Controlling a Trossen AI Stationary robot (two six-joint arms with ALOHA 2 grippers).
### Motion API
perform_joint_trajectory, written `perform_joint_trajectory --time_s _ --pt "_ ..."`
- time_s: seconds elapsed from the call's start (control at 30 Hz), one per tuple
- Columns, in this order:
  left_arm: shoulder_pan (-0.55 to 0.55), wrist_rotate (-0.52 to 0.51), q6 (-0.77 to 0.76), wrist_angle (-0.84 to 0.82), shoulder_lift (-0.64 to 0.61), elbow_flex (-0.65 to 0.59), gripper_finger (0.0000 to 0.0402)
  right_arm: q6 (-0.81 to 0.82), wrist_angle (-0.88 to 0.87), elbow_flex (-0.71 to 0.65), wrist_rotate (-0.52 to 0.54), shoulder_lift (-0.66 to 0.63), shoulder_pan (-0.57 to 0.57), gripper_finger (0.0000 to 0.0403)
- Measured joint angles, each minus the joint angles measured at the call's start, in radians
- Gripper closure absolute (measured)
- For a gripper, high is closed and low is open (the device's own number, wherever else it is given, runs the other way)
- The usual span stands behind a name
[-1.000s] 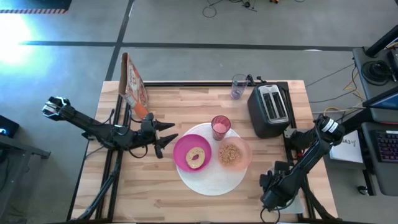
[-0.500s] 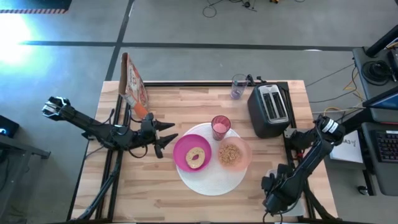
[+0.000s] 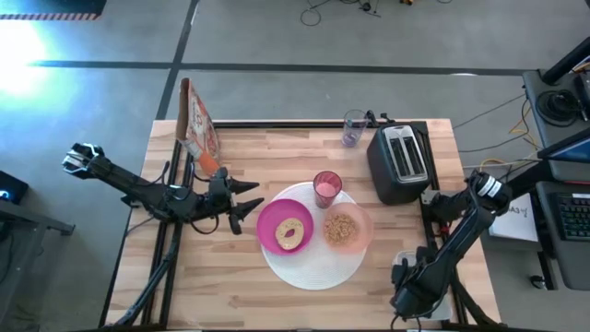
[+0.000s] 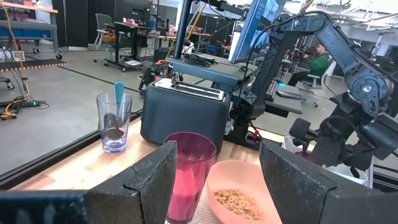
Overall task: Arrange a breakfast setting
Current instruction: Put the apple on the white placemat beside the red cup
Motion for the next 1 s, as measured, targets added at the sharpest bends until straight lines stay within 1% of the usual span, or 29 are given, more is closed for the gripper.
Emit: perform_joint_trajectory --time_s 0.27,0.43,0.63,0.7,0.8,1.0 --pt "0.000 0.000 0.000 -0.001 0.000 0.000 0.0189 0.009 0.002 0.000 -0.005 -0.026 -0.001 0.0092" --pt "0.000 0.000 0.000 -0.001 0.000 0.000 0.0189 -0.039 0.005 0.000 -0.002 -0.027 -0.001 0.0097" --pt "0.000 0.000 0.000 -0.001 0.000 0.000 0.0189 -0.028 0.016 0.000 -0.003 -0.027 -0.001 0.0100" --pt "0.000 0.000 0.000 -0.001 0.000 0.000 0.0189 -0.025 0.019 0.000 -0.004 -0.028 -0.001 0.0098" --pt "0.000 0.000 0.000 -0.001 0.000 0.000 0.0189 0.024 0.040 0.000 -0.004 -0.028 -0.001 0.0094" --pt "0.000 0.000 -0.019 -0.001 0.000 0.000 0.0189 0.040 0.086 0.001 0.010 -0.028 -0.001 0.0090"
